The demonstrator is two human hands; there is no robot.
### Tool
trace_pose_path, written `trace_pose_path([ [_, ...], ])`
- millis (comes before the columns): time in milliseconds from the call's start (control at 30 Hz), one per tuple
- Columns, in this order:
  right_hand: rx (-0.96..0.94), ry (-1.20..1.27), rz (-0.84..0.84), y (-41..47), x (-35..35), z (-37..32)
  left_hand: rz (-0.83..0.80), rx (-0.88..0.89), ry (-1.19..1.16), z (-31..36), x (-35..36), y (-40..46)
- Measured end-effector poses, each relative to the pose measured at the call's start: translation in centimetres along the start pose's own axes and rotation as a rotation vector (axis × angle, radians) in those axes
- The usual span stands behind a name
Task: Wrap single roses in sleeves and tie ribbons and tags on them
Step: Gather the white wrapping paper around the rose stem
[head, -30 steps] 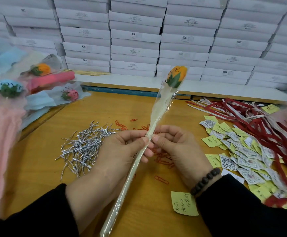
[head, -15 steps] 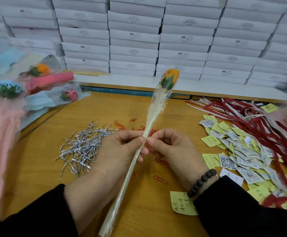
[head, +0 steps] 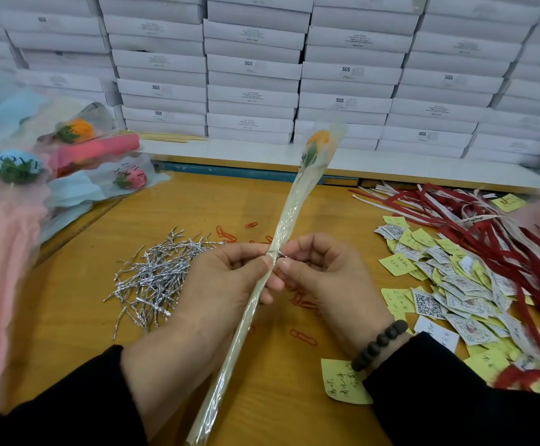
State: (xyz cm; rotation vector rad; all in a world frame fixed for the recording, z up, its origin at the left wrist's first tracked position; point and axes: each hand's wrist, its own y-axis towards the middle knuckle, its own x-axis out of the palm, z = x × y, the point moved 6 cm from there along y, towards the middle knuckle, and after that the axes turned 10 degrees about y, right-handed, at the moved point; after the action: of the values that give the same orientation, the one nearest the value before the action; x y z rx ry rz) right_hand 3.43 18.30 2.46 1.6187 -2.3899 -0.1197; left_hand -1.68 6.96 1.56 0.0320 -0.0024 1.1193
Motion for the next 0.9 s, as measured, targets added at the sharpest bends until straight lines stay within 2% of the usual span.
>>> trace_pose_path([
  [433,-0.391,-0.665,-0.039,-0.8,1.1,-1.7,0.007,-0.009,-0.028,-0.2,-0.1,0.2],
  [600,-0.370,-0.721,-0.043,-0.8,1.1,-1.8,0.001,0.000,-0.001,-0.1,-0.1,0.1],
  [667,-0.300,-0.756,-0.070,-0.6,1.1,-1.5,0.005,0.019,0.020,0.0,-0.1,0.0],
  [733,-0.115,-0.578,-0.080,-0.1,0.7,-0.8,0.019,0.044,0.035,0.2,-0.1,0.0],
  [833,0.200,-0.066,-0.066,0.0,0.5,0.6,0.029,0.074,0.036,0.6,0.0,-0.1],
  [900,0.282,0.081,-0.073,-0.1,0.6,1.1,0.027,0.069,0.022,0.6,0.1,-0.2],
])
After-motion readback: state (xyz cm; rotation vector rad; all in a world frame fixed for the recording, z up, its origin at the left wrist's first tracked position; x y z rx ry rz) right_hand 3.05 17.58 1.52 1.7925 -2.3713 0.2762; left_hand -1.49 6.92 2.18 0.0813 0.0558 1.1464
